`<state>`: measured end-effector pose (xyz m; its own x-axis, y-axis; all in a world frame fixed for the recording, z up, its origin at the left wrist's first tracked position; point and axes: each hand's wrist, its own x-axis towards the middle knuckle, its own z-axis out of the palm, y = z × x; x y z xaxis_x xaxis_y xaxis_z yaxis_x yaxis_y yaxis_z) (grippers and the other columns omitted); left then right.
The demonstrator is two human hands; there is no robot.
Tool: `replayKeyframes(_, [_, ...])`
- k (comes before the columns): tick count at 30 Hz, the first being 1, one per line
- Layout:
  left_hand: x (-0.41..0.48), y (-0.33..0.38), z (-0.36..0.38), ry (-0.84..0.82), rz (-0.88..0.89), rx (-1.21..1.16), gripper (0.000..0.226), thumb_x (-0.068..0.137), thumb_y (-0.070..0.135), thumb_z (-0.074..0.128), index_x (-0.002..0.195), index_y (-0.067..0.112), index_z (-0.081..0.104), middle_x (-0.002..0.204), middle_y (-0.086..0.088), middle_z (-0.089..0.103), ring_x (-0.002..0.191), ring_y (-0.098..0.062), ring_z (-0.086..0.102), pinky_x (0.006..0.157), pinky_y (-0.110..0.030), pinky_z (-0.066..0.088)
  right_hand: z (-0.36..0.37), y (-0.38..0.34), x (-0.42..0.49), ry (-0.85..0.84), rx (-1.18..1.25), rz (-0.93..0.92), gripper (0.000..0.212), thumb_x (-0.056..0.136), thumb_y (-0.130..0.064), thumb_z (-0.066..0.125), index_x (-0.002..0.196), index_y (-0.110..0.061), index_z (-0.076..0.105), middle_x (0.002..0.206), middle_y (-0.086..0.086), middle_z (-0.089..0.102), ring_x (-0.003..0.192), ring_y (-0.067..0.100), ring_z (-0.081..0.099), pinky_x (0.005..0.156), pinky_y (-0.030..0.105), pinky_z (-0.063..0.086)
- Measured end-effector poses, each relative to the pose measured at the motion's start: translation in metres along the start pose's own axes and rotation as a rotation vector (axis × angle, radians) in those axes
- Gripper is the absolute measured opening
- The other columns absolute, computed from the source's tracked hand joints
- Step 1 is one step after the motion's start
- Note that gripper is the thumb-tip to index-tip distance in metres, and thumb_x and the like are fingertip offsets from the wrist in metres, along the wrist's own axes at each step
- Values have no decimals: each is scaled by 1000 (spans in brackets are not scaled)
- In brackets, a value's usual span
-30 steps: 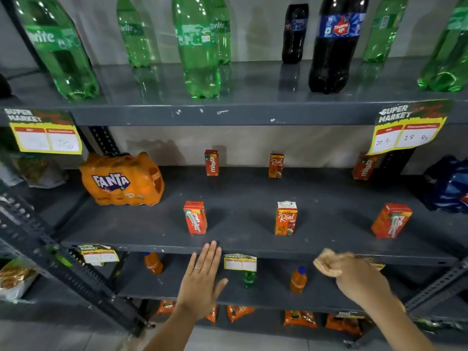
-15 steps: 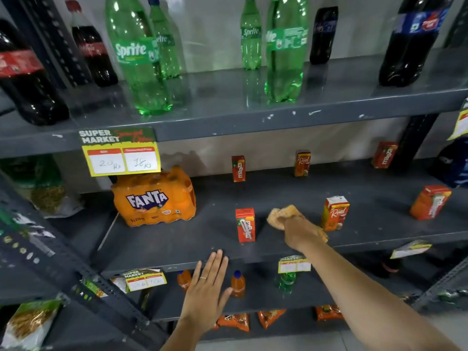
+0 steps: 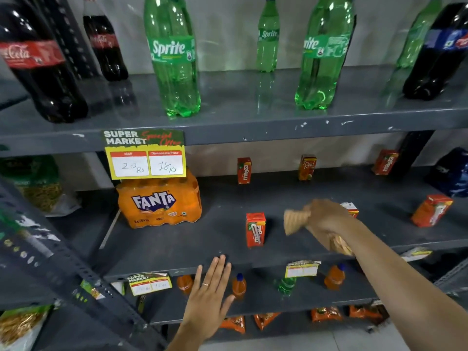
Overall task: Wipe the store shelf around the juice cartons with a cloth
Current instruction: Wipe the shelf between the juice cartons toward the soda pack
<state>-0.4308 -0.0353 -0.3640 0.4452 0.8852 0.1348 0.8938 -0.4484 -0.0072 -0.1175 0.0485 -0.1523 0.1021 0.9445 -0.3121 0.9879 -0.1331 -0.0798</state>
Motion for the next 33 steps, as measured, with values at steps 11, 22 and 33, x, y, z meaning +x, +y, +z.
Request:
replayKeyframes(11, [-11,-19,9,-34,-48,55,75,97,54,36,155,13,14,164,-10,10,150,-28,10,116,-51,10,74,-21,61,72,-119,-1,51,94,-9,41,145,-14,37,147,14,41,130,32,44,101,40,47])
replayKeyframes(22, [-17,-21,3,-10,-73,53,69,100,52,31,155,13,16,163,-11,15,150,-27,8,116,-50,13,38,-9,-15,-22,-17,0,55,88,-58,30,107,-23,67,99,3,68,91,24,66,72,34,51])
replayKeyframes(33, [-49,-50,-21,1,-367,26,66,100,56,14,154,18,22,160,-6,25,147,-21,19,115,-47,3,85,-47,68,148,-81,-75,44,90,-12,51,134,-16,50,137,8,47,117,28,55,86,36,52])
